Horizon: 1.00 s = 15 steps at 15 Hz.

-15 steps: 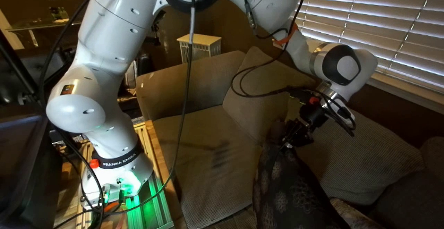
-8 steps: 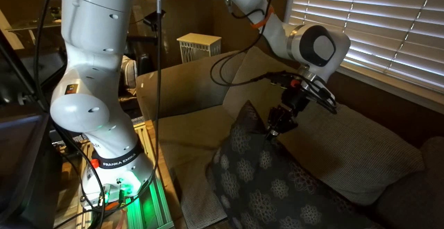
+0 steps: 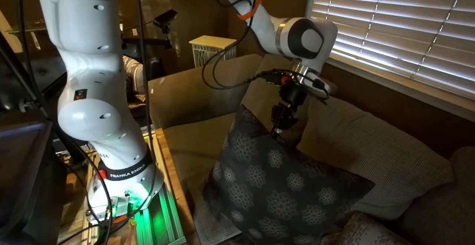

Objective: Move the brown pillow to the left

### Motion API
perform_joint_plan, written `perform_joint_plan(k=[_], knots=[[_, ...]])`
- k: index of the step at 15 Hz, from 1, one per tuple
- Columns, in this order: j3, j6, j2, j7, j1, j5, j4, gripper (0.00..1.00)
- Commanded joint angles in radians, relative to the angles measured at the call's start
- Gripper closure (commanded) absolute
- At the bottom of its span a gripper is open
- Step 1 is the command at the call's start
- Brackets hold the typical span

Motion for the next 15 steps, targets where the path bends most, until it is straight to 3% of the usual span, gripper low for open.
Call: perform_joint_plan(k=[1, 11, 15], knots=[[0.029, 0.095, -0.138, 0.099, 0.025, 0.026, -0.113, 0.99], [0.133, 0.383, -0.24, 0.282, 0.105, -0.045, -0.255, 0.99], [0.17, 0.504, -0.239, 0.377, 0.13, -0.01, -0.279, 0.99]])
